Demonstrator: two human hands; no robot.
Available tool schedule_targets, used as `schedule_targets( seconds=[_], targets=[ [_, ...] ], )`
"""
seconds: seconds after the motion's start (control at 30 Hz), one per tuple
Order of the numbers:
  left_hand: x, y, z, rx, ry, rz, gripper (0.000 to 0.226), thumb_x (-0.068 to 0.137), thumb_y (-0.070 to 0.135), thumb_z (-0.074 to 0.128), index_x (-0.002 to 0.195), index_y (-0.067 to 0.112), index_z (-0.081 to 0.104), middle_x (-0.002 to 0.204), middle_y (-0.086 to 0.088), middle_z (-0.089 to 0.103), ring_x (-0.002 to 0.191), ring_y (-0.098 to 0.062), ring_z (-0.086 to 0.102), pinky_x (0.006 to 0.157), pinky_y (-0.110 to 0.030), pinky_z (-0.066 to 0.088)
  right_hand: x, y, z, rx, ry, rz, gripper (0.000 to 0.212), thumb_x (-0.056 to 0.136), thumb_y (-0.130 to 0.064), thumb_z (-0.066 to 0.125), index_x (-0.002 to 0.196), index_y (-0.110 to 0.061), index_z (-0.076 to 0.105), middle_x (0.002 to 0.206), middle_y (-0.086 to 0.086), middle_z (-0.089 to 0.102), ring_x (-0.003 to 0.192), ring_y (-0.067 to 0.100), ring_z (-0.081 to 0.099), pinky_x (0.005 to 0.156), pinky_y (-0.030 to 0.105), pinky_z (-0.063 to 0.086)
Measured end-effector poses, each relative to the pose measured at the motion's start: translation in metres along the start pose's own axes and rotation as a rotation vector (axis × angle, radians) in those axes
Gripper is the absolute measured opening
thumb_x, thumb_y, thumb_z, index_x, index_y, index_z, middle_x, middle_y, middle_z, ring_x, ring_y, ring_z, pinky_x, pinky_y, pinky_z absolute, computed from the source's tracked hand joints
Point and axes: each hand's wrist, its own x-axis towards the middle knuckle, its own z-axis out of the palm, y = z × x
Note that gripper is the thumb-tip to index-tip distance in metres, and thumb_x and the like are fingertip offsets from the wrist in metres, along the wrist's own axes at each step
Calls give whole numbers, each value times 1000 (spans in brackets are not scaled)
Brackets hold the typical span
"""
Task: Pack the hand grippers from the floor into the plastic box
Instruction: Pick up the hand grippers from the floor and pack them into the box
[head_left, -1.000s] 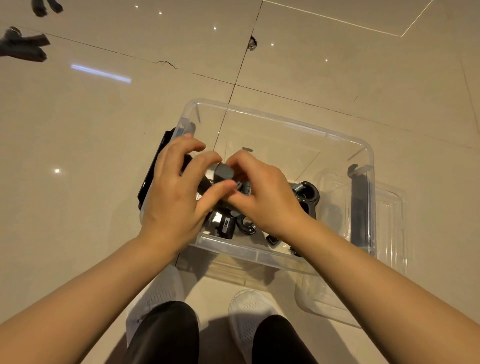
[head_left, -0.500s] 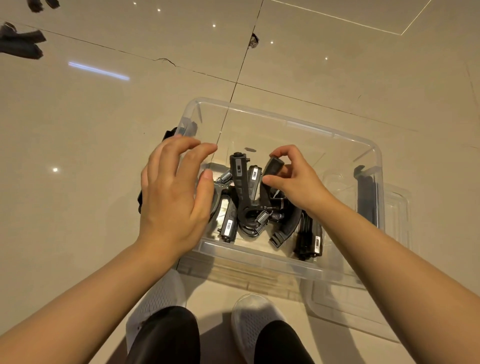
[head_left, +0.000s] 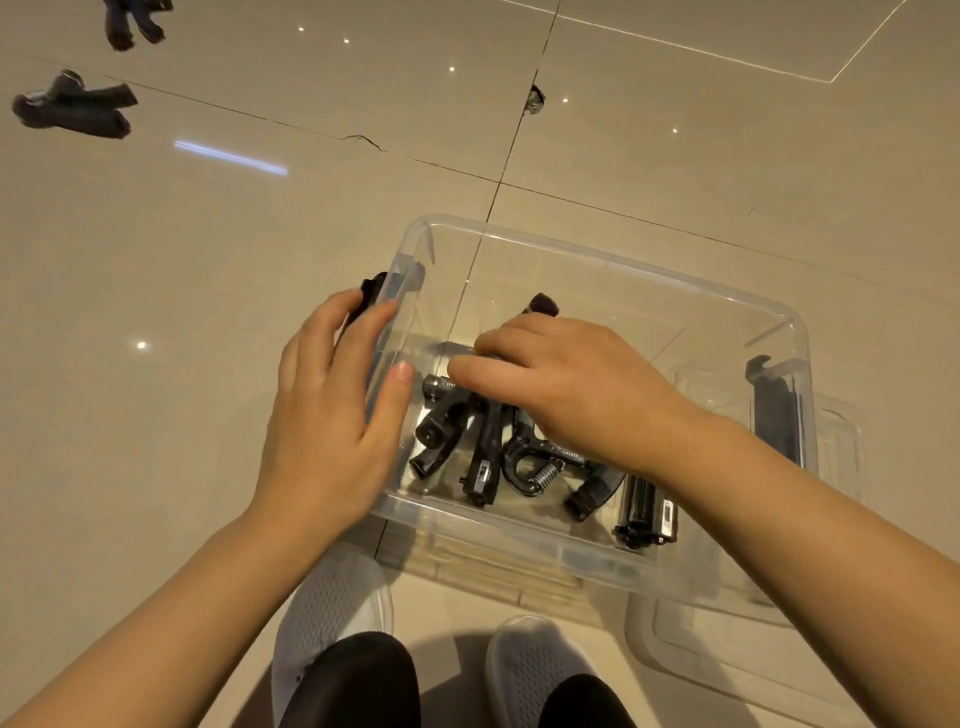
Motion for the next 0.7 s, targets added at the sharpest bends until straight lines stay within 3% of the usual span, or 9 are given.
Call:
schedule_targets(
  seconds=[0.13,0.27,0.43,0.53,0.7],
  targets=[
    [-2,-4,5,57,-11,36,50,93,41,34,137,21,43,140,-3,39,127,-19,32,100,-33,29,-3,0,17,-90,-218,-217,28,85,-8,59,110,-20,58,95,6,63,85,25,57,63,35,45],
    [-3,-4,4,44,12,23,49,93,41,34,136,20,45,137,-4,42,125,-20,34,100,-38,32,-2,-9,39,-27,-254,-215,26,79,-5,63,102,-17,63,91,5,63,79,24,57,58,34,44],
    [-4,-4,3,38,32,23,47,92,39,35,134,20,47,134,-5,44,122,-20,37,98,-46,38,-8,-12,46,60,-229,-108,34,84,-5,39,108,-17,61,100,5,62,87,24,54,57,37,47],
    [-4,-4,3,35,36,25,46,92,38,35,133,20,48,132,-5,45,121,-20,38,96,-47,39,-11,-12,50,121,-194,-51,26,83,-1,57,104,-16,63,97,4,64,86,26,55,55,40,49],
    [-5,-5,3,32,40,28,46,92,38,36,131,19,49,130,-6,46,120,-20,38,96,-47,39,-17,-4,36,129,-47,76,32,77,4,64,105,-10,63,104,6,67,90,30,62,61,41,52]
  ],
)
